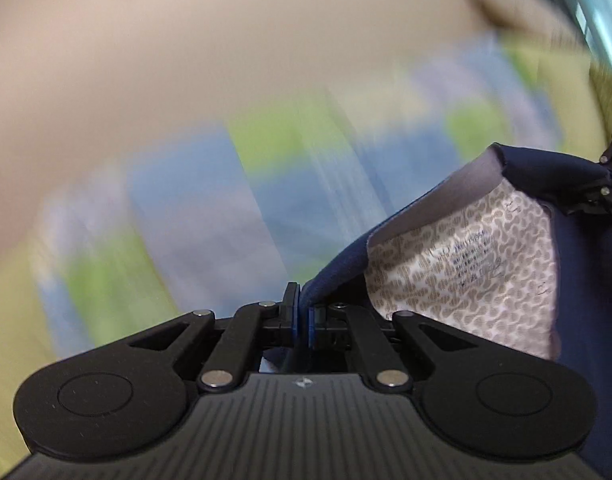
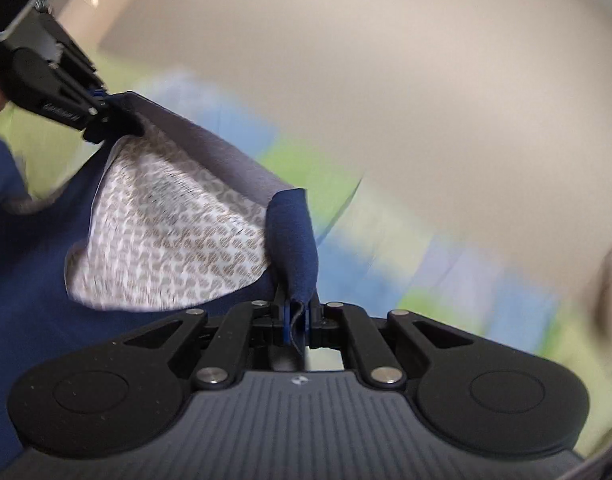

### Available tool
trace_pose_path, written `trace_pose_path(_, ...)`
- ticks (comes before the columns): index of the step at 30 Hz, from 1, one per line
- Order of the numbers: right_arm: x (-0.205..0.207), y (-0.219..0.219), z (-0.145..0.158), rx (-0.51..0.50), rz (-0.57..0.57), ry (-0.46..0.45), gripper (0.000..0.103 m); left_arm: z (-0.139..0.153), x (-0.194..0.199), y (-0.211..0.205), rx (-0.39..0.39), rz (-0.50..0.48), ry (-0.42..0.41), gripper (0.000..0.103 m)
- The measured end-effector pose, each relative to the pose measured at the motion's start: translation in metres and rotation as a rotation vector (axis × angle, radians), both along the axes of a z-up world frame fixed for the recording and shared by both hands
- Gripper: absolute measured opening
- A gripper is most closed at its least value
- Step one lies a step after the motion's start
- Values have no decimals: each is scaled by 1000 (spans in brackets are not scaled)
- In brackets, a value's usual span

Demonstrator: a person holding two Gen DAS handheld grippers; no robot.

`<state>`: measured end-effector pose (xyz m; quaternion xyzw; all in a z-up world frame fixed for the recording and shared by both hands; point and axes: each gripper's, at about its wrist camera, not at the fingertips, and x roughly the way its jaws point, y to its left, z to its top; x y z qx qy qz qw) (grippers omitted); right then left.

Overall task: Fold clothes
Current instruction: 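Grasp the shirt collar edges with both grippers and lift it up, then lay the shirt flat on the checked sheet and open both grippers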

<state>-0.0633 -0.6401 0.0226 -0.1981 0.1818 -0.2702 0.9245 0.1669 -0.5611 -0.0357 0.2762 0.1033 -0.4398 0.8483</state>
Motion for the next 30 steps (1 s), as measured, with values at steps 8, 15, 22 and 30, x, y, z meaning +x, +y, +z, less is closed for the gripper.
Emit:
trace_pose_path(8, 59, -70, -138, 253, -63, 176, 26, -132, 69, -44, 151, 33, 163, 35)
trace_pose_path(15, 19, -84, -71, 390, -174, -40, 48, -79, 79, 0, 20, 115, 177, 63)
trace_pose_path(22, -13, -88, -93, 520, -154, 24, 55, -51, 86, 34, 64, -3, 343, 64)
trace_pose_path(30, 15, -135, -119, 708, -126, -13, 55, -70, 101, -16, 79, -43, 412, 69)
